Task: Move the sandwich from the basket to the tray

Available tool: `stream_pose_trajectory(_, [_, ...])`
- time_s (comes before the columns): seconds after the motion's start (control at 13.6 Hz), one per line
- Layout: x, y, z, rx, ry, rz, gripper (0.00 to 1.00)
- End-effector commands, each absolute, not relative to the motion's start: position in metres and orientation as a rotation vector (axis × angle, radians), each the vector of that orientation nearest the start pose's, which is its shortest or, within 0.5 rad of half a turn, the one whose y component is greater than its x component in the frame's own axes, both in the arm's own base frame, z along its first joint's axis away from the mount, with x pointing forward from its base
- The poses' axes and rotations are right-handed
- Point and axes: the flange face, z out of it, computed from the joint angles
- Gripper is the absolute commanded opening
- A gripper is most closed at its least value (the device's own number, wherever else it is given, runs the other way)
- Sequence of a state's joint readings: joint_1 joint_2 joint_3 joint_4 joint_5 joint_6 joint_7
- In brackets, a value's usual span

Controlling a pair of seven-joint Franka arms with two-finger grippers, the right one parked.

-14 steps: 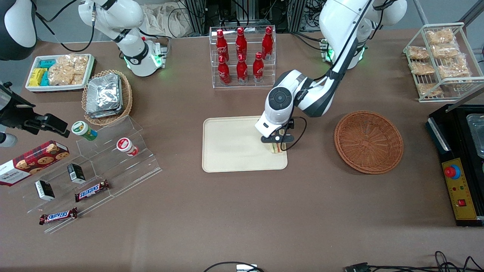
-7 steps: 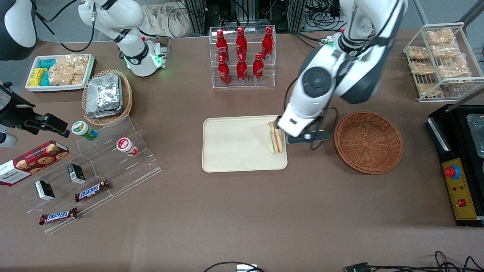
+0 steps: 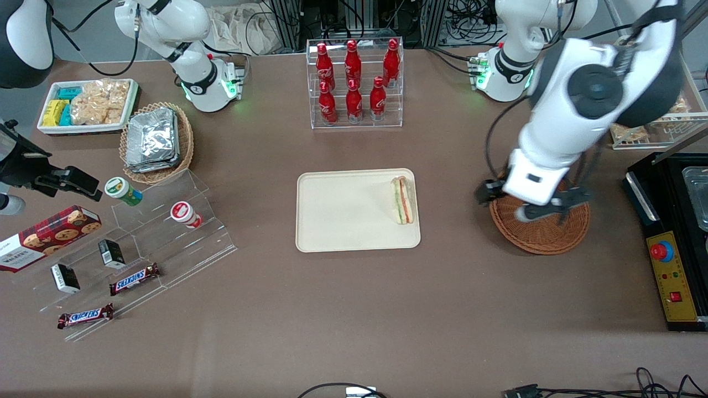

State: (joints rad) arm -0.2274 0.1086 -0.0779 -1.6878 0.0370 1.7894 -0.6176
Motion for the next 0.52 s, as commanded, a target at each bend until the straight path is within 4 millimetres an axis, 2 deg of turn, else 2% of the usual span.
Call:
stream_pose_trajectory(0.0, [0.563, -0.108, 0.552, -3.075, -0.451, -0.007, 1.00])
stream_pose_trajectory(0.15, [0.555, -0.071, 0.561, -3.065, -0.515, -0.018, 1.00])
stream_pose_trajectory(0.3, [0.543, -0.054, 0.568, -3.086, -0.375, -0.027, 1.00])
stream_pose_trajectory(0.44, [0.543, -0.015, 0.572, -3.097, -0.372, -0.007, 1.00])
